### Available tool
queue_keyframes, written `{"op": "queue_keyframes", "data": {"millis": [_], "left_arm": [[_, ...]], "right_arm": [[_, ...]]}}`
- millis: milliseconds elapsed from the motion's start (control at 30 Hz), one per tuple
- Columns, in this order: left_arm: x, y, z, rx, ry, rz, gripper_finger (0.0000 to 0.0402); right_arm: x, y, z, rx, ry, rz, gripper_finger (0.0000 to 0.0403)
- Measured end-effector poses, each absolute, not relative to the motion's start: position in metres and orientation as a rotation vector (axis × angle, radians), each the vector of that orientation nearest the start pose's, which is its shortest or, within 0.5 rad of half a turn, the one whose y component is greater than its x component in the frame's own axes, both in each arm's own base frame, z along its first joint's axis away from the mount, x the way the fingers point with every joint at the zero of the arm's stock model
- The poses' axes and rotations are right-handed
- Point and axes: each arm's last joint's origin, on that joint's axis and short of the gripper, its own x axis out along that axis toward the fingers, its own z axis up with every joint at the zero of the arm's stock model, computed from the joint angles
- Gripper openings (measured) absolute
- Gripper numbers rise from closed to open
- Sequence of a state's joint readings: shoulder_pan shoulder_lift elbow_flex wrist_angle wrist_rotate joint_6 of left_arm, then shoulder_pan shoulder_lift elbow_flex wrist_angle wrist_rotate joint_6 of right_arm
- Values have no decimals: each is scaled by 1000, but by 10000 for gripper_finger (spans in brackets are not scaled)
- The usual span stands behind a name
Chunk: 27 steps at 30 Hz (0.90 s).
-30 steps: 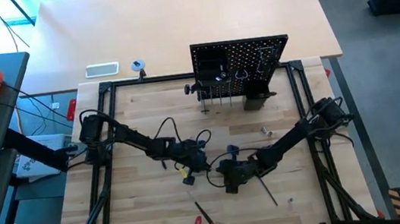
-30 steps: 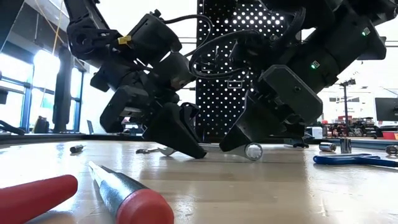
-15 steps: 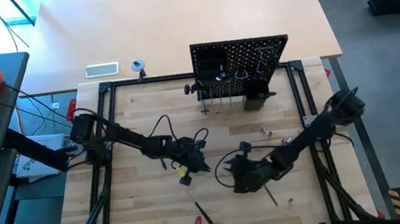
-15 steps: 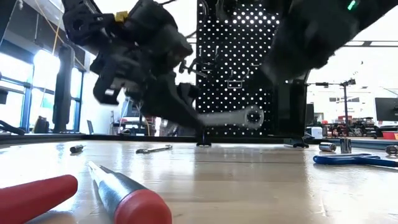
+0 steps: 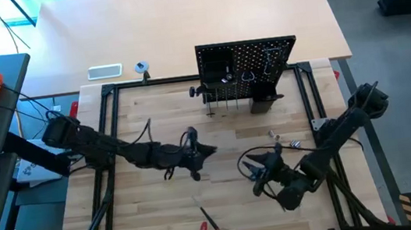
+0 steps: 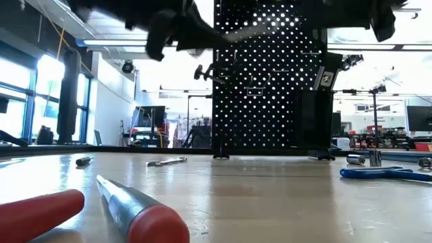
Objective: Hang tools onto peg board
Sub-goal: Hang the silver combination wrench onto the pegboard
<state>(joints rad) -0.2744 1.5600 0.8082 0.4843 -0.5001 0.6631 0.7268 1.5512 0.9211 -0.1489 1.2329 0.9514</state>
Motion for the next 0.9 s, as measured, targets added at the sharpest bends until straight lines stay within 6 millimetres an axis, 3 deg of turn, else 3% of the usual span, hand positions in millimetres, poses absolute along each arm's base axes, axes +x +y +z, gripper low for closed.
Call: {"op": "queue_keyframes", "data": {"millis": [233, 500, 900], "left_arm": [[317, -81, 237, 882, 239, 339, 4], [317, -79, 244, 996, 234, 433, 4], [315, -78, 252, 1228, 286, 514, 4]], "right_arm": [[266, 177, 225, 327, 18, -699, 117], [301, 153, 242, 372, -79, -689, 117], [319, 119, 259, 486, -218, -727, 117]]}}
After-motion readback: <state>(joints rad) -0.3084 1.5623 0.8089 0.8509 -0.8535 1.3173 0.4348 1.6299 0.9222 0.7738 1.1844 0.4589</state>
